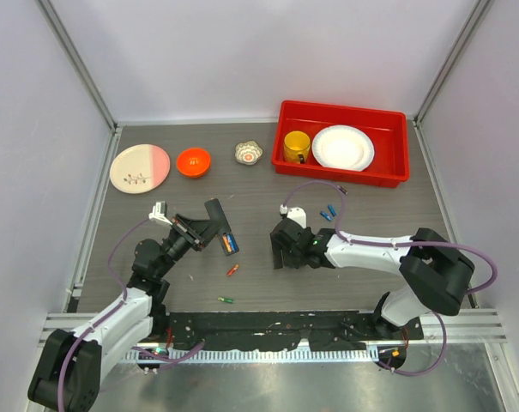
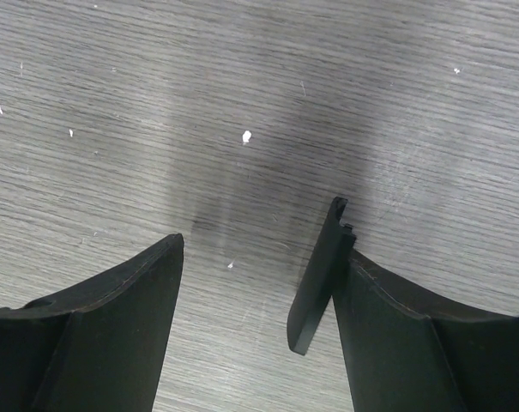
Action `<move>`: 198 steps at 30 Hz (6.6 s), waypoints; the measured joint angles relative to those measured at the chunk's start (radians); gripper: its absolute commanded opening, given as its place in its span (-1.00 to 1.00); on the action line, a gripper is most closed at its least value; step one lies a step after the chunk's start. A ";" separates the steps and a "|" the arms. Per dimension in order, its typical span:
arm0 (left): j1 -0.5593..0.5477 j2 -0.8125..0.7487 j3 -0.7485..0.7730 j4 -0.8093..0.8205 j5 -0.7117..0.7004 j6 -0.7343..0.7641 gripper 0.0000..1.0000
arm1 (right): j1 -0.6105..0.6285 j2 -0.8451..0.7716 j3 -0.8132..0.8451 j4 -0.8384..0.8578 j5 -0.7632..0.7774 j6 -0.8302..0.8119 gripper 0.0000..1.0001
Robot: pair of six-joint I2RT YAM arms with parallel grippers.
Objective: Load the batteries into the remote control
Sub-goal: Turn over the battery cover at the center of the board, then pick up the battery cover at the center of the board, then load the battery cover into the remote control.
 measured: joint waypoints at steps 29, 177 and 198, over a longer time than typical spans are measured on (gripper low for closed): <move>0.000 -0.009 0.000 0.000 -0.001 0.007 -1.00 | -0.090 -0.227 -0.272 0.384 -0.256 0.099 -0.70; -0.301 0.585 0.163 0.412 -0.290 0.006 -1.00 | 0.122 0.136 0.810 -0.646 -0.016 -0.213 -0.99; -0.301 0.585 0.162 0.387 -0.304 0.008 -1.00 | 0.116 0.138 0.750 -0.606 -0.015 -0.206 -0.99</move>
